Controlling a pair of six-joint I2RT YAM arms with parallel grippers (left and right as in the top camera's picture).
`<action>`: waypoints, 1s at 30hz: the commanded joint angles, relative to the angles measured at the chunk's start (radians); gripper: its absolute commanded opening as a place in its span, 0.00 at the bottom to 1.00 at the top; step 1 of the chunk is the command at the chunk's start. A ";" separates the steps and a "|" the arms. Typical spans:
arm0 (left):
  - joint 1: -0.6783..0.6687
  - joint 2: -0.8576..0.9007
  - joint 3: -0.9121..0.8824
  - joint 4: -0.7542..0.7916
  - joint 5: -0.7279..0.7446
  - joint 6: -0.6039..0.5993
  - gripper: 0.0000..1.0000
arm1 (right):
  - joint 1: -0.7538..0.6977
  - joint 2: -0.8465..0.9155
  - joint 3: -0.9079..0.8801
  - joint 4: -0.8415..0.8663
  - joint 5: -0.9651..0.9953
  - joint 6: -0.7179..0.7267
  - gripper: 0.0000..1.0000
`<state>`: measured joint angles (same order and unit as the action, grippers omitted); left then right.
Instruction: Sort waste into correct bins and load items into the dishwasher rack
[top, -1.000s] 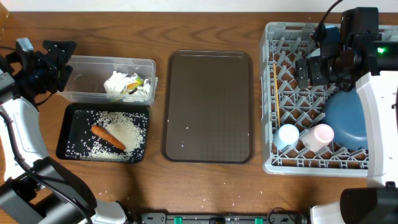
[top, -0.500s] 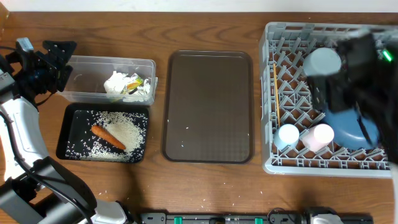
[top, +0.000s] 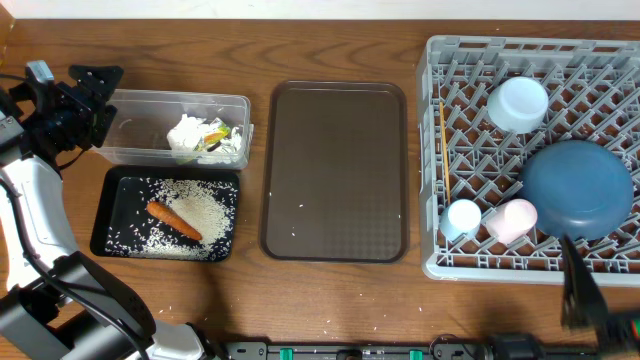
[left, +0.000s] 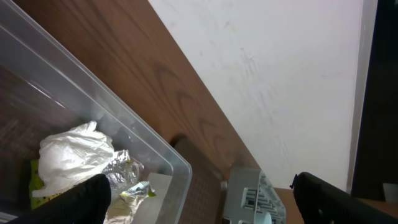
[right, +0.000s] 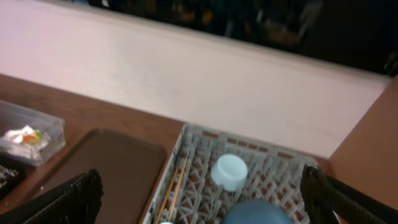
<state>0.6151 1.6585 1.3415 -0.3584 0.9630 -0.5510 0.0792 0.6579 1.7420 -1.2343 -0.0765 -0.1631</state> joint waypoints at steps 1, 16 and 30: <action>0.003 -0.013 0.012 0.002 0.013 -0.004 0.96 | 0.036 -0.059 0.003 -0.001 0.001 -0.007 0.99; 0.003 -0.013 0.012 0.002 0.013 -0.004 0.96 | 0.036 -0.257 -0.022 -0.101 0.017 -0.018 0.99; 0.003 -0.013 0.012 0.002 0.013 -0.004 0.96 | -0.016 -0.598 -0.642 0.282 -0.005 0.036 0.99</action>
<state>0.6151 1.6585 1.3415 -0.3580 0.9630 -0.5514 0.0822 0.1047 1.2068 -0.9970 -0.0711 -0.1497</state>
